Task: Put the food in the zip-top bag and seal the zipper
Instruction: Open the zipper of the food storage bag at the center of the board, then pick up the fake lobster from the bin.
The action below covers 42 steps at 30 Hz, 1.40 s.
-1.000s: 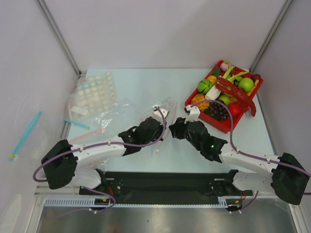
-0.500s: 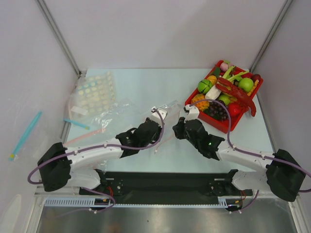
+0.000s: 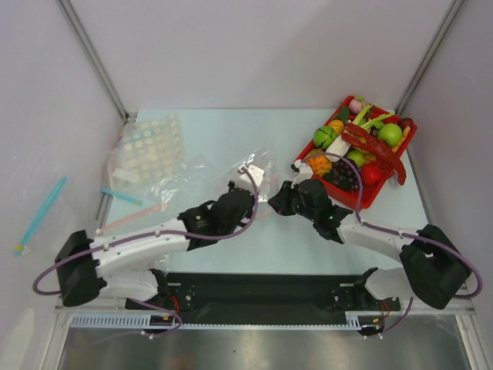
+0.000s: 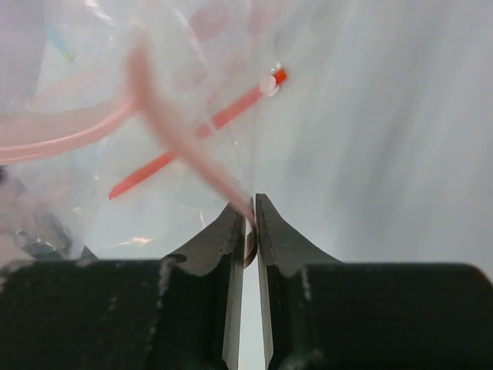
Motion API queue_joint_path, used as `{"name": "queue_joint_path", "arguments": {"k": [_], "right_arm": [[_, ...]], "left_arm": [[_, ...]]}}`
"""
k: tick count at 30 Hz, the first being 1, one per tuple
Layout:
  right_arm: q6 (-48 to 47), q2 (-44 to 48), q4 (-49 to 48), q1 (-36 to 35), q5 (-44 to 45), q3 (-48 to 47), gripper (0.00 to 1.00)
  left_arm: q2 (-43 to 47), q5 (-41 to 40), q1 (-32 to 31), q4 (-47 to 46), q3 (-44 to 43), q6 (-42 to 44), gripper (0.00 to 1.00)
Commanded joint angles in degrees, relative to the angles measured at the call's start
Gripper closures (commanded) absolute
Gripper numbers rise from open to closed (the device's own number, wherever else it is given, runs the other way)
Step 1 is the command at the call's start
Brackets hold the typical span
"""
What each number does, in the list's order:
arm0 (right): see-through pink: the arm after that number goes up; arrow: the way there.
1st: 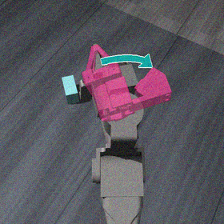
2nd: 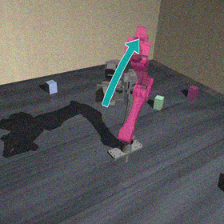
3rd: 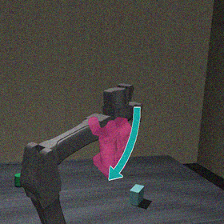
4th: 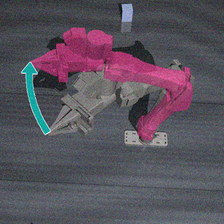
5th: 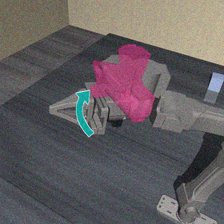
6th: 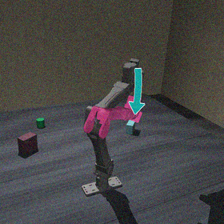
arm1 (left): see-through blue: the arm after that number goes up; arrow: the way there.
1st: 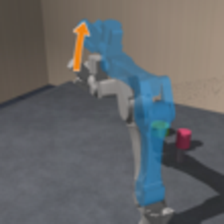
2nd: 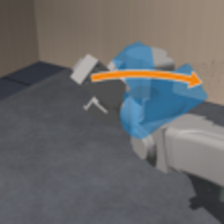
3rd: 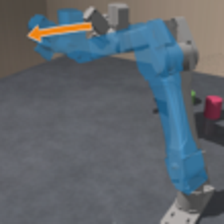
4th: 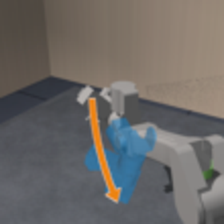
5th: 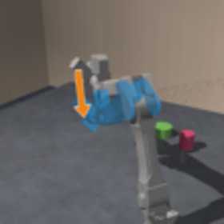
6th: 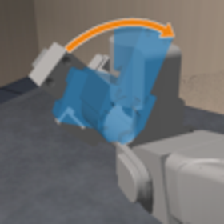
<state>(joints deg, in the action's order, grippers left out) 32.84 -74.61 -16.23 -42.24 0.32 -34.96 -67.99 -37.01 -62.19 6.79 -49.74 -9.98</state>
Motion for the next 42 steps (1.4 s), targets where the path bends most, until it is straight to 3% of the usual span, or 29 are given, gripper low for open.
{"name": "queue_joint_path", "arguments": {"k": [1,6,7,10,15,19,24,28,33,36,42], "right_arm": [[0.82,-1.59,-3.11,1.19,-5.85,-0.72,0.84],[0.47,-0.98,-0.4,1.19,-2.18,-1.07,0.83],[0.73,-0.11,0.49,1.19,-1.03,-1.16,0.75],[0.39,2.61,2.69,1.46,3.28,-0.81,0.64],[-0.32,7.89,5.94,2.42,8.29,0.5,0.58],[0.03,11.85,6.03,3.21,9.7,2.35,0.41],[-0.23,19.04,8.4,4.27,14.69,3.58,0.4],[0.47,25.64,11.48,8.39,17.79,4.81,0.4],[5.2,29.52,12.36,20.95,12.97,5.69,0.36],[11.88,29.43,10.87,29.73,9.1,6.04,0.28],[28.31,26.54,8.85,36.96,12.77,5.52,0.3]], "left_arm": [[-7.49,6.77,-0.21,0.6,-3.34,-0.04,1.0],[-15.85,9.42,-0.21,2.09,-7.65,-1.18,1.0],[-16.73,9.24,-0.21,2.09,-8.01,-1.27,1.0],[-18.49,9.07,0.05,2.0,-8.54,-1.18,1.0],[-19.03,9.5,1.37,1.83,-8.36,-1.45,1.0],[-18.59,9.59,2.34,1.3,-7.75,-1.62,1.0],[-18.06,10.12,2.87,0.42,-6.95,-1.71,1.0],[-17.88,10.65,2.96,0.16,-6.69,-1.89,1.0],[-18.15,12.23,2.96,-0.2,-6.69,-2.24,1.0],[-18.06,12.49,2.96,-0.11,-6.78,-2.24,1.0],[-15.95,11.7,2.96,-0.63,-5.64,-2.24,1.0]]}}
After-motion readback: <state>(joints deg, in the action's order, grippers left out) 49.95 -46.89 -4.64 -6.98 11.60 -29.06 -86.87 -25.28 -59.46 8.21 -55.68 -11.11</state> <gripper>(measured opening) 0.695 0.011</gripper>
